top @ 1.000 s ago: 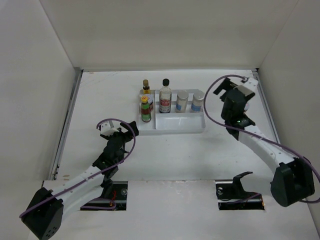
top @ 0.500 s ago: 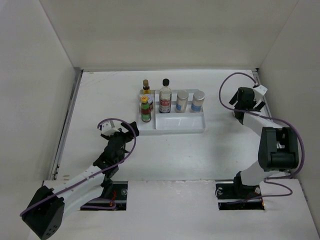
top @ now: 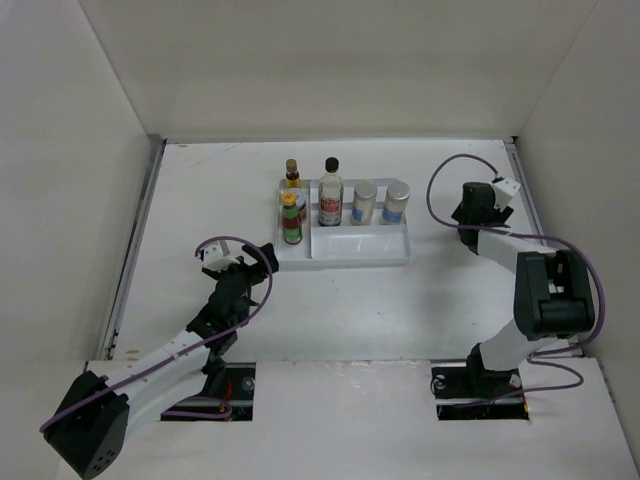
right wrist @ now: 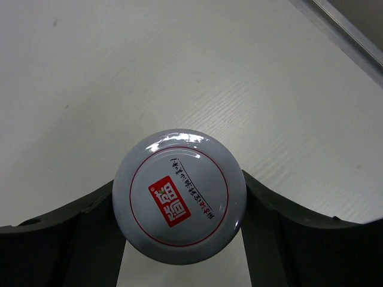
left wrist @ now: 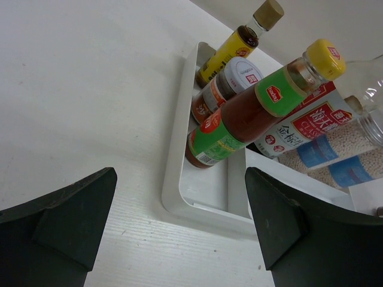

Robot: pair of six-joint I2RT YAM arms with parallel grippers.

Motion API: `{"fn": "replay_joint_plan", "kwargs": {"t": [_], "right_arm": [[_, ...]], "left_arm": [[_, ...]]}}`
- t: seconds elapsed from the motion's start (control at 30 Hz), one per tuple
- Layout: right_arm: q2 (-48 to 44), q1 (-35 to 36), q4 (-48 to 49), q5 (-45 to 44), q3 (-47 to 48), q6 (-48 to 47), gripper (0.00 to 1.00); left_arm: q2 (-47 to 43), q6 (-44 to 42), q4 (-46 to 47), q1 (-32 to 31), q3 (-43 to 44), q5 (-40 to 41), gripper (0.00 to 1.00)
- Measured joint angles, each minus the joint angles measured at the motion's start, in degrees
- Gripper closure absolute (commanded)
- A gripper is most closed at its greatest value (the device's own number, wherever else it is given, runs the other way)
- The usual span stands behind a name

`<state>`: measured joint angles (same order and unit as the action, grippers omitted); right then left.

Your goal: Organize the condiment bottles

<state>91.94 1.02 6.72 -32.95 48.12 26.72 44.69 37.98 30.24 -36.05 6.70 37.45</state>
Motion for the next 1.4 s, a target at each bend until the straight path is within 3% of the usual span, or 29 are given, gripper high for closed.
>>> {"fn": "replay_joint_plan", "kwargs": {"t": [0.13, 0.37, 0.6, 0.87, 1.23, 1.4], "right_arm": [[-7.58, 7.78, -0.24, -3.39, -4.20, -1.14, 0.48], [-20.92, 27.80, 0.20, -9.55, -8.28, -3.26, 0.48], [-14.80, 43.45, 1.42, -11.15, -4.48, -3.91, 0.47], [-1.77, 46.23, 7.06, -9.90, 1.01, -6.03, 0.45], [4.96, 46.84, 9.05, -9.84, 1.05, -4.83, 0.39], [5.81, 46.99, 10.69, -9.75, 1.05, -3.74, 0.17]], "left_arm": [[-0.04, 0.00, 0.00, 0.00, 0.00, 0.00, 0.10], [-0.44, 0.00, 0.00, 0.02, 0.00, -0.02, 0.10], [-1.92, 0.02, 0.00, 0.04, 0.00, 0.00, 0.10], [-1.92, 0.02, -0.02, 0.42, 0.00, -0.02, 0.10], [-1.81, 0.02, -0.02, 0.42, 0.00, -0.15, 0.10], [-1.77, 0.02, -0.02, 0.42, 0.00, -0.17, 0.10]]}}
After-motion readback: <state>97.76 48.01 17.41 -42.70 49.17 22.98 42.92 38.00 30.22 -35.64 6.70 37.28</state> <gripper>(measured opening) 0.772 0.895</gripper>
